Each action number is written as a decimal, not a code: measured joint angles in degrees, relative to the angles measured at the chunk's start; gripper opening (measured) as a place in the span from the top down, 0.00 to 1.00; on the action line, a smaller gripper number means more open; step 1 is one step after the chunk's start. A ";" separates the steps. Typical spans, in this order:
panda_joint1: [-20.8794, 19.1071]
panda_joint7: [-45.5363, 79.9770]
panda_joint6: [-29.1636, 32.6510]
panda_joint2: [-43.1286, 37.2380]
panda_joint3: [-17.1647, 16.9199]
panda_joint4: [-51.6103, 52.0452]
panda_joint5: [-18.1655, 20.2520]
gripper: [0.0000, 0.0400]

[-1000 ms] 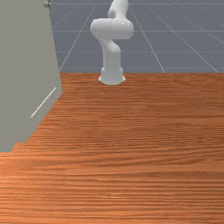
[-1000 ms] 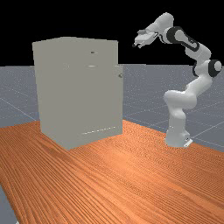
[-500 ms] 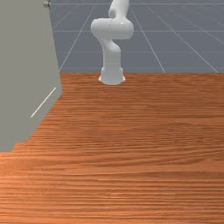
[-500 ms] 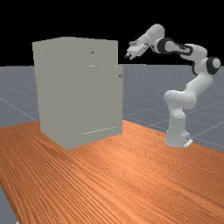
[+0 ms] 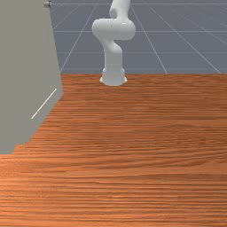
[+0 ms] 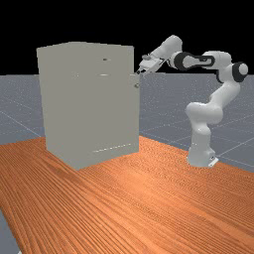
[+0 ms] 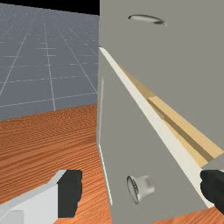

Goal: Open the cabinet door

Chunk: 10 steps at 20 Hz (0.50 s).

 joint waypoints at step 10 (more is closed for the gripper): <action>0.37 0.07 -1.33 -0.20 -0.30 1.86 0.15 0.00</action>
